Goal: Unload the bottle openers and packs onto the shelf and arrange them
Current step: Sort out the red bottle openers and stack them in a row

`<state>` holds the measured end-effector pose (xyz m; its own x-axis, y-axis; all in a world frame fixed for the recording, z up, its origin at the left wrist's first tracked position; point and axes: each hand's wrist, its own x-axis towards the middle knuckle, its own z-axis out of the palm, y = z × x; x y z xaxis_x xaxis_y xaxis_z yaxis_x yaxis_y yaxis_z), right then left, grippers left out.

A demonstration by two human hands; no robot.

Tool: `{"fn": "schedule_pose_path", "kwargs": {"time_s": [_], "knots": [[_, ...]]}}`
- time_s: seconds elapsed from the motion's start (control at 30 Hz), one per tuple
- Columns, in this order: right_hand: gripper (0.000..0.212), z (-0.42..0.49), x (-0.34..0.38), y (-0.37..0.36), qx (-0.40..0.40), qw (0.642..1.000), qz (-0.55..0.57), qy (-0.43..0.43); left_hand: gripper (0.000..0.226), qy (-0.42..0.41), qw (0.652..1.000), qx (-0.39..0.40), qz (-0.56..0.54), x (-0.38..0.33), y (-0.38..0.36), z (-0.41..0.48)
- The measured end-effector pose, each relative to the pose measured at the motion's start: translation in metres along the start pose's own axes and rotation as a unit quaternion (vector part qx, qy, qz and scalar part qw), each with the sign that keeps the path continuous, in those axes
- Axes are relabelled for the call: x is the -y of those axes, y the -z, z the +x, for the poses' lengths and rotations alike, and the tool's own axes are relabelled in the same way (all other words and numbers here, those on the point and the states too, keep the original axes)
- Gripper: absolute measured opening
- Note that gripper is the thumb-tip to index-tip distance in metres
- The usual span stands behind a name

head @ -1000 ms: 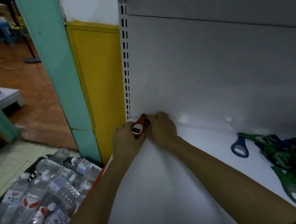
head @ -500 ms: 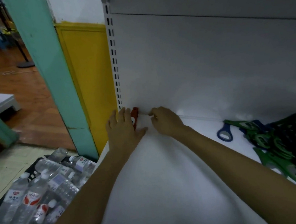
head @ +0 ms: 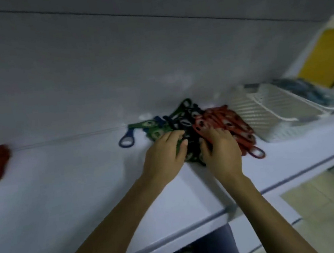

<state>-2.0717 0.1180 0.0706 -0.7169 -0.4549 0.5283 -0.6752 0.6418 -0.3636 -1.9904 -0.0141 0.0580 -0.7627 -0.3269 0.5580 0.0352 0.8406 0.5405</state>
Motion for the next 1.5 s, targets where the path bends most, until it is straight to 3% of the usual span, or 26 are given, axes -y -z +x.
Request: {"fn": "schedule_pose_path", "kwargs": {"time_s": [0.1,0.23,0.3,0.37,0.47,0.53,0.6,0.67,0.7,0.8,0.87,0.9,0.97,1.13,1.27,1.37,1.5], "knots": [[0.031,-0.001,-0.034,0.003,0.033,0.997,-0.068,-0.023,0.017,0.050,0.994,0.018,-0.097,-0.024,-0.031,0.008],[0.025,0.005,-0.055,-0.005,0.087,0.989,-0.117,-0.033,0.015,0.145,0.972,0.024,-0.184,-0.039,-0.056,0.020],[0.027,0.010,-0.058,-0.008,0.093,0.987,-0.132,-0.021,0.010,0.147,0.972,0.020,-0.180,-0.041,-0.062,0.023],[0.027,0.012,-0.060,-0.007,0.061,0.992,-0.109,-0.010,0.013,0.088,0.991,0.006,-0.101,-0.037,-0.063,0.023],[0.021,0.011,-0.057,0.001,-0.011,0.998,0.057,-0.028,0.052,-0.072,0.989,0.003,0.129,-0.021,-0.060,0.022],[0.027,0.012,-0.050,0.005,-0.007,0.966,0.246,-0.075,0.063,-0.146,0.959,0.010,0.242,-0.016,-0.055,0.028],[0.033,0.014,-0.042,0.010,0.039,0.914,0.387,-0.118,0.057,-0.163,0.945,0.023,0.283,-0.011,-0.051,0.035],[0.035,0.014,-0.043,0.016,0.073,0.874,0.457,-0.149,0.060,-0.115,0.963,0.064,0.236,-0.008,-0.049,0.039],[0.034,0.012,-0.049,0.018,0.065,0.879,0.447,-0.155,0.058,-0.078,0.977,0.082,0.181,-0.006,-0.048,0.039],[0.021,0.003,-0.085,0.021,-0.005,0.976,0.177,-0.125,0.022,0.015,0.999,0.036,-0.010,-0.010,-0.049,0.034],[0.018,-0.003,-0.108,0.024,-0.004,0.989,0.005,-0.145,0.018,0.094,0.980,0.017,-0.173,-0.022,-0.055,0.032],[0.025,-0.005,-0.117,0.025,0.018,0.986,-0.018,-0.167,0.014,0.135,0.959,0.030,-0.248,-0.029,-0.059,0.031],[0.030,-0.005,-0.127,0.025,0.048,0.979,-0.011,-0.197,0.016,0.172,0.928,0.051,-0.325,-0.042,-0.068,0.032],[0.017,-0.001,-0.131,0.021,0.024,0.989,-0.028,-0.146,0.015,0.214,0.889,0.082,-0.397,-0.059,-0.092,0.032],[0.019,-0.005,-0.133,0.015,-0.021,0.994,-0.017,-0.109,0.026,0.216,0.886,0.096,-0.399,-0.066,-0.105,0.024],[0.025,-0.009,-0.134,0.015,-0.060,0.979,0.119,-0.152,0.024,0.188,0.897,0.086,-0.391,-0.066,-0.108,0.018],[0.024,-0.006,-0.132,0.026,-0.069,0.924,0.331,-0.180,0.022,0.184,0.888,0.001,-0.421,-0.060,-0.105,0.016]]}}
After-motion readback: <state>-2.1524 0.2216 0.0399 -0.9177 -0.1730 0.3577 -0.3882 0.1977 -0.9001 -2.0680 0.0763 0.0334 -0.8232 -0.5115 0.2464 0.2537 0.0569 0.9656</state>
